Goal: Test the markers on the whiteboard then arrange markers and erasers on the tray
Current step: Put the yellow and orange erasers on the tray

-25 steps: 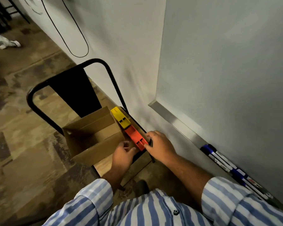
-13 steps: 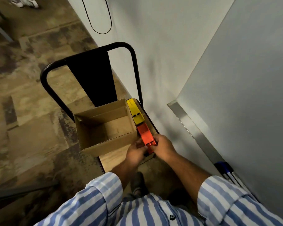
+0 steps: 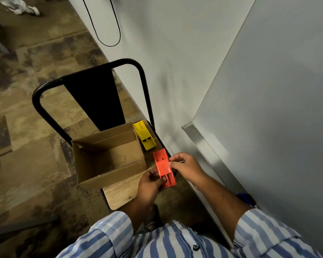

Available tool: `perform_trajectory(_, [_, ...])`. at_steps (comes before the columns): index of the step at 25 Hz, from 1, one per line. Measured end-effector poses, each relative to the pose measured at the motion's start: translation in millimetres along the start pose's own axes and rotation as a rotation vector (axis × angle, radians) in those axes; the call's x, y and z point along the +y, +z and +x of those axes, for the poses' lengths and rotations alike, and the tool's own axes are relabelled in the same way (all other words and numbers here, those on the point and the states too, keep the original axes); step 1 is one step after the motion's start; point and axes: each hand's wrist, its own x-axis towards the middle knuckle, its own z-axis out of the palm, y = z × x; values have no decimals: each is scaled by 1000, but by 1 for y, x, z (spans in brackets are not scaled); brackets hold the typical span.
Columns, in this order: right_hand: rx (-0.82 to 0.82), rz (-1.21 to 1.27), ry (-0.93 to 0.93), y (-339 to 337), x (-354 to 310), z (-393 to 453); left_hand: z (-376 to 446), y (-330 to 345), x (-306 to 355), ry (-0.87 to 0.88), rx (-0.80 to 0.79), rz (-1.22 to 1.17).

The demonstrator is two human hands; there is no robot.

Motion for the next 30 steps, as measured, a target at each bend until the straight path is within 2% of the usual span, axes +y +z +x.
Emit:
perform_trajectory(3, [-7,0,-23,2,-16,18,-12,-11,-2,-10,0,-24])
perform_trajectory(9, [-53,-220,-124,38,-47,58,-41,-38,-7,-16,-19,-86])
perform_trajectory(14, [57,-448,-155,71,-59,90,-45,-66,-23,3,-25,18])
perform_trajectory(20, [4,-633,-256,84,-64,100,-49,-79,-24,-4,-40,36])
perform_trajectory(22, [45,-672,-236,86,-64,99,-48,-78,-22,-24,-49,48])
perform_trajectory(27, [73,-538,-135,60,-50,79,-37,-68,-12,-67,-63,60])
perform_trajectory(30, [144,-460,-146,31,-32,57,-28,-58,-1,-66,-106,50])
